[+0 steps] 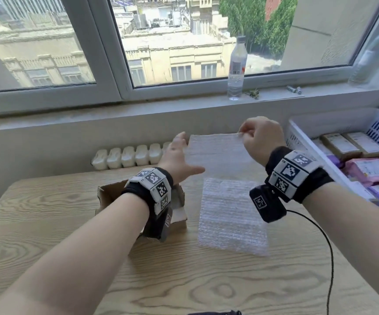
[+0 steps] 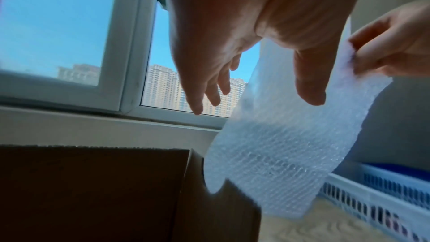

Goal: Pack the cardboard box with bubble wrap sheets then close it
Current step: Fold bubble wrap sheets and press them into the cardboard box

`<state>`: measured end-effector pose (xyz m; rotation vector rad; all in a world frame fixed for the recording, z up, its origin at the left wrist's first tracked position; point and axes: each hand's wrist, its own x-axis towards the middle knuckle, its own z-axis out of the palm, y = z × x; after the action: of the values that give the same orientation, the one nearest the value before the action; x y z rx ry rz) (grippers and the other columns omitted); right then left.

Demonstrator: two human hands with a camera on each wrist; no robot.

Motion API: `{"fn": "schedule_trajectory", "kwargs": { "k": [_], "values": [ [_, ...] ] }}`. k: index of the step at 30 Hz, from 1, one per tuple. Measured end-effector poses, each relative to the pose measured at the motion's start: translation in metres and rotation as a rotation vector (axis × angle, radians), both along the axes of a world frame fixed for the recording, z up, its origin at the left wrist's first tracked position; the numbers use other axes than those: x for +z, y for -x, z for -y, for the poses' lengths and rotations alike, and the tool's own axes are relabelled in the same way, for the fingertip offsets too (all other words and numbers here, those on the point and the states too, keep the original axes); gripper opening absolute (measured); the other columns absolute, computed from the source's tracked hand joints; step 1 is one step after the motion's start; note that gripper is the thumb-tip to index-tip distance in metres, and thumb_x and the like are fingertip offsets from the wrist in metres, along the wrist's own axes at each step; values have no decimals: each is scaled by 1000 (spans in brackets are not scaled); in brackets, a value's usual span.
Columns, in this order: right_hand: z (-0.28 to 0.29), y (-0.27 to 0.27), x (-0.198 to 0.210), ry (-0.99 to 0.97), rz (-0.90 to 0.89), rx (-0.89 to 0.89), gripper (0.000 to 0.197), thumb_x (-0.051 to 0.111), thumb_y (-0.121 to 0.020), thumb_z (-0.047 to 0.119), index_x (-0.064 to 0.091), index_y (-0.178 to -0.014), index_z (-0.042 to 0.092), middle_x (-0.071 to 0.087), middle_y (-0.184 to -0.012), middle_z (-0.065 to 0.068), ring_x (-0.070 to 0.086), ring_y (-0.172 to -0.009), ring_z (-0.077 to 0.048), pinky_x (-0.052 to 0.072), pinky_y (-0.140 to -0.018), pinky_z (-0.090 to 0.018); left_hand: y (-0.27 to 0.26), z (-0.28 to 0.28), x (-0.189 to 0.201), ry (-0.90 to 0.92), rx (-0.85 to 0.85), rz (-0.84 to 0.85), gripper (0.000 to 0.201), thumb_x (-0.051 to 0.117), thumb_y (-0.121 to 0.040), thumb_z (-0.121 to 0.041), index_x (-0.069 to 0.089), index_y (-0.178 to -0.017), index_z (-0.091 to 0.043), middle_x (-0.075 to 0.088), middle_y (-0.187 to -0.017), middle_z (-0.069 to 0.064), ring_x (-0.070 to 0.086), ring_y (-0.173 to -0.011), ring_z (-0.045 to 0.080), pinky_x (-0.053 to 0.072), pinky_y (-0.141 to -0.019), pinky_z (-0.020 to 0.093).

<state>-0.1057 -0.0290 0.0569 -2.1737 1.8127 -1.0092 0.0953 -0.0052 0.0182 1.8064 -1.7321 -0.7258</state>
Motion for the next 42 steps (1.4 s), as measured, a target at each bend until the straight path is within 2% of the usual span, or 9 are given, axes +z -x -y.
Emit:
{"fn": "schedule_trajectory", "kwargs": {
  "k": [7,11,16,19,23,26,29,37,42],
  "values": [
    [13,2,59,0,209,64,23,56,-82,11,66,-102,17,64,-93,4,62,-95,-19,47,-98,-43,-20,9,39,153,45,-424,19,67,-86,-17,67,-104,-12,67,-94,-6,60,-84,5,48,-67,9],
    [20,14,65,-177,369,36,70,72,-78,22,37,-138,15,49,-116,0,48,-107,-16,44,-96,-34,-31,5,55,168,67,-670,6,64,-88,-14,66,-93,-17,65,-83,-6,61,-70,4,48,-64,17],
    [23,12,59,-484,654,126,96,78,-71,8,20,-147,10,52,-129,-17,57,-110,-28,49,-92,-39,-45,0,68,128,122,-858,11,55,-93,-12,62,-88,-19,67,-85,1,65,-76,10,55,-67,22],
    [28,3,51,-594,478,104,89,76,-74,28,27,-144,2,50,-131,-19,55,-111,-28,47,-90,-35,-54,-5,73,106,126,-942,14,51,-95,-11,61,-91,-18,67,-86,2,66,-75,10,56,-61,20],
    [28,-11,35,-816,638,99,60,66,-81,44,47,-121,4,59,-115,-18,56,-107,-31,45,-93,-40,-62,-12,77,85,88,-937,23,48,-97,-8,64,-101,-24,68,-83,0,66,-75,11,55,-70,28],
    [23,-22,27,-909,845,163,29,60,-89,35,54,-94,7,63,-88,-14,59,-86,-29,47,-79,-37,-68,-18,80,65,66,-930,26,46,-96,-5,65,-104,-23,65,-71,-2,63,-58,6,52,-59,22],
    [25,-27,21,-836,982,200,2,59,-89,8,59,-91,8,67,-62,-4,64,-61,-18,52,-60,-27,-76,-23,80,57,88,-884,24,47,-97,-10,66,-96,-25,63,-80,1,62,-75,13,52,-76,33],
    [25,-24,27,-633,969,224,33,47,-86,-18,61,-70,7,63,-73,-10,61,-54,-14,53,-45,-18,-95,-20,68,145,279,-636,10,59,-90,-11,60,-89,-20,64,-83,2,60,-78,18,50,-79,36],
    [23,-29,28,-558,823,230,40,37,-87,-21,59,-63,3,59,-70,-11,58,-39,-8,49,-40,-16,-92,-18,64,-43,388,-888,28,45,-98,-23,48,-123,-10,69,-83,6,66,-66,18,54,-60,32]
  ]
}}
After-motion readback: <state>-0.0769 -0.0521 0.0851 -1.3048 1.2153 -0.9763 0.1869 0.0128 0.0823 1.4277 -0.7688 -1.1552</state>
